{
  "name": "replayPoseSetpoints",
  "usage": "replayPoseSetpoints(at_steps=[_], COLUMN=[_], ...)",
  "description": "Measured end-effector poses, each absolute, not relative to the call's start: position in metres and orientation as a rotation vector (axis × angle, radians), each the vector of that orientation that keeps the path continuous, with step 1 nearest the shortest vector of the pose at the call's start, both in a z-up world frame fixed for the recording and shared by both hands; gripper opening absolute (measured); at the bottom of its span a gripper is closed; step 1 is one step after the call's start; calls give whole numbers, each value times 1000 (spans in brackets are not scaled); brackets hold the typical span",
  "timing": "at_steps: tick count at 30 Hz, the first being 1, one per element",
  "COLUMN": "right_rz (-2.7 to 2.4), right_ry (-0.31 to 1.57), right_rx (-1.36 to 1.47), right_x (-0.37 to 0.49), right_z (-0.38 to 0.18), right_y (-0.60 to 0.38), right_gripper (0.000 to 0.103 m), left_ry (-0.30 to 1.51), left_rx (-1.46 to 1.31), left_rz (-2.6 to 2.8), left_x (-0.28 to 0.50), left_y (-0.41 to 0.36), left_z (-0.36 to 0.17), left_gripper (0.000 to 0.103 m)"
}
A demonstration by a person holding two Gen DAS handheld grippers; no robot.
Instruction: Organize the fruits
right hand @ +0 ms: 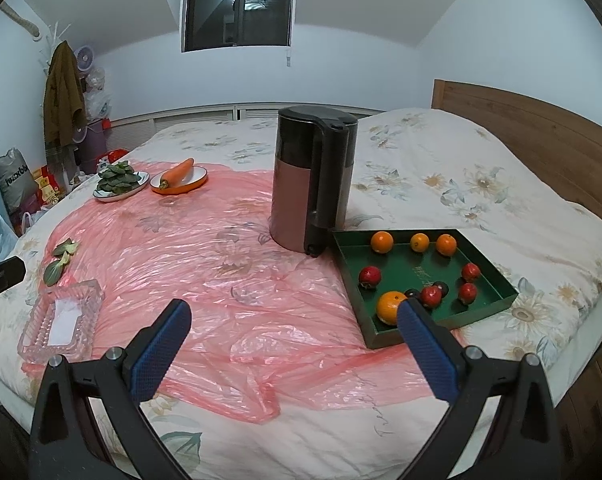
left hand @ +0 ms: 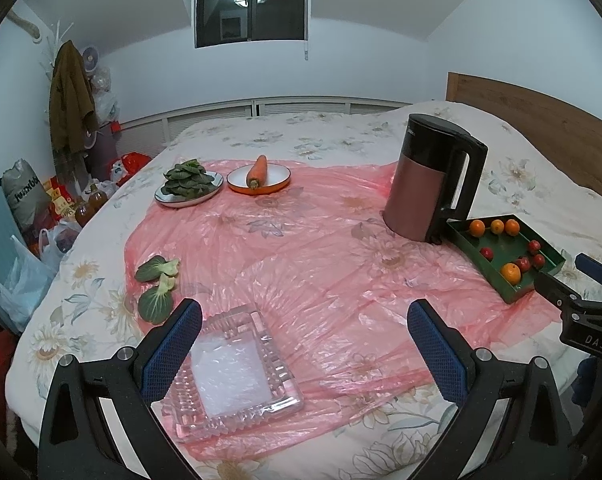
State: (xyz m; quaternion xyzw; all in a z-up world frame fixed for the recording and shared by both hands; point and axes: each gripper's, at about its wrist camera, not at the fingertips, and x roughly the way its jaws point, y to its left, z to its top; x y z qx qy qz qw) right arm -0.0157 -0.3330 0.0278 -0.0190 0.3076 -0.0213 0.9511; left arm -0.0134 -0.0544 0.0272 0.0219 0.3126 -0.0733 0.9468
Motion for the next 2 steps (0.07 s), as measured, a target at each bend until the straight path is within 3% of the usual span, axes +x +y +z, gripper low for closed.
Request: replayPoseSetpoints(at_steps=[2], right_rz=[-45], right_ry=[626], right_rx=[-40], right_x=[-16], right_z=[28], right_y=[-333], right_gripper=[103], left_ry=[636], left_rx=[43], left_rz=[-148], left_x=[-13], left_y=[-54], left_z=[27], left_gripper=[101])
